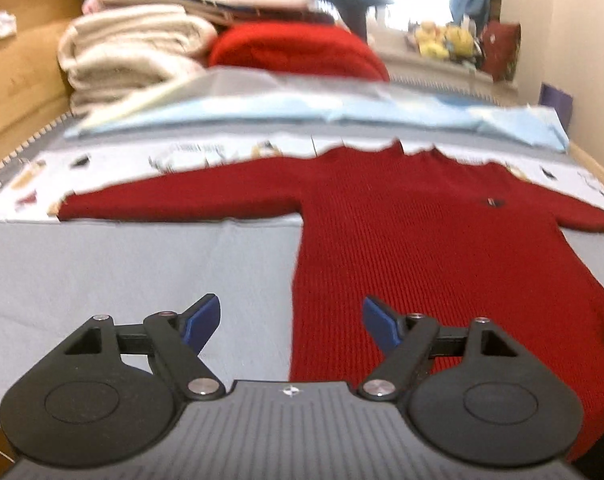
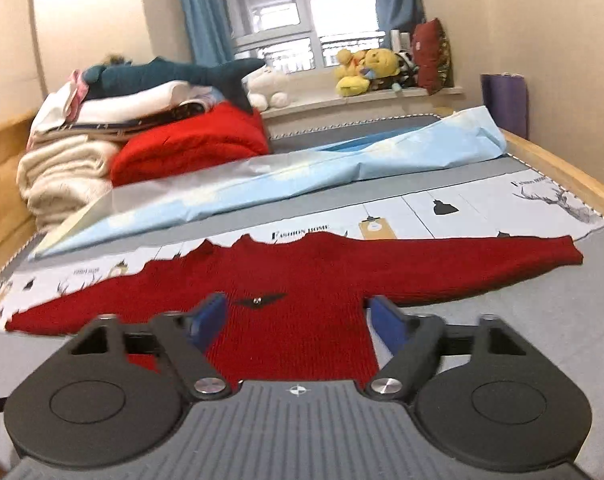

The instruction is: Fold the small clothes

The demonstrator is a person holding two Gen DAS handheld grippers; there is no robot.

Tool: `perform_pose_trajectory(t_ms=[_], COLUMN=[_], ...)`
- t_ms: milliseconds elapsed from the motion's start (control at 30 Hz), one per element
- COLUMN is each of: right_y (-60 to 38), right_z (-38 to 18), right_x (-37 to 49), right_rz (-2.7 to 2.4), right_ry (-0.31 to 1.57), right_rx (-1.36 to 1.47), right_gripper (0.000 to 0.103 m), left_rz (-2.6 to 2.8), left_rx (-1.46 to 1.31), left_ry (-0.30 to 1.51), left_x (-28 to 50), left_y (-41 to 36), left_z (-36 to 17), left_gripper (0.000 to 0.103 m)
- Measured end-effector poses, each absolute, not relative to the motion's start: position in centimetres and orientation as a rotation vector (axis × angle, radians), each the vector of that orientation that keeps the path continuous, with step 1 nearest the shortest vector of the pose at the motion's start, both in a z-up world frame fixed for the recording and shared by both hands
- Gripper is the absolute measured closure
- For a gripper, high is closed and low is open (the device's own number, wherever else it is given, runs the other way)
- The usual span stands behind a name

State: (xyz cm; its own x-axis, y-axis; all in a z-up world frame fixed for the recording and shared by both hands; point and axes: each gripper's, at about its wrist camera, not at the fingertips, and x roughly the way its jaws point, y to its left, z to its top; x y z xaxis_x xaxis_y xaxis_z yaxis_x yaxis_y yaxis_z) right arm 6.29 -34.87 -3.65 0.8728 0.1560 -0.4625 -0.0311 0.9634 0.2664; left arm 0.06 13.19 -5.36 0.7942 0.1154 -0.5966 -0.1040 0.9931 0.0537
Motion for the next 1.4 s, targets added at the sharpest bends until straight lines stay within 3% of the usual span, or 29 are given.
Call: perform_pose_trajectory(t_ms=[300, 467, 567, 633, 733, 933, 1167, 1233, 1400], right_y=[-31.8, -31.9, -31.9, -31.9, -31.8, -31.9, -32.4, -32.3, -31.2], right_z=[-5.2, -4.8, -5.1, -5.1, -4.9, -4.5, -4.8, -4.9, -5.3], right_x=[9.2, 9.4, 9.5, 9.5, 9.6, 9.3, 9.1, 9.3, 9.9], right_rz=[0.042, 0.054, 0.031, 0.021, 0.023, 0.024, -0.013, -0.026, -0.062], right_ry=[0.571, 0.583, 0.592, 0.582, 0.565, 0.553, 0.581, 0.601, 0.660], right_rx=[0.265, 0.302, 0.298, 0.288, 0.262, 0.252, 0.297, 0.322, 0.318], right_gripper=[0.024, 0.024, 0.024, 0.024, 0.024, 0.025, 0.025, 0.026, 0.036], left_rz=[0.128, 0.119, 0.035, -0.034, -0.070, -0.073, -0.003, 0.080, 0.235], left_rx=[0.034, 0.003, -0.038, -0.036, 0.045, 0.039, -0.080, -0.113, -0.239], left_ry=[0.573, 0.562, 0.563, 0.542, 0.484, 0.488, 0.481, 0.589, 0.655], left_x=[0.5, 1.3, 2.6, 4.0, 6.2, 13.0, 18.6, 20.3, 23.2], left_y=[12.7, 13.0, 13.6, 13.6, 13.0, 13.8, 19.7, 21.7, 26.4], left_z=[-4.5, -3.0, -0.4, 1.9, 5.5, 9.3, 5.5, 3.2, 1.1], left_gripper=[0.021, 0.033, 0.046, 0.064, 0.070, 0.070, 0.072, 0.084, 0.085])
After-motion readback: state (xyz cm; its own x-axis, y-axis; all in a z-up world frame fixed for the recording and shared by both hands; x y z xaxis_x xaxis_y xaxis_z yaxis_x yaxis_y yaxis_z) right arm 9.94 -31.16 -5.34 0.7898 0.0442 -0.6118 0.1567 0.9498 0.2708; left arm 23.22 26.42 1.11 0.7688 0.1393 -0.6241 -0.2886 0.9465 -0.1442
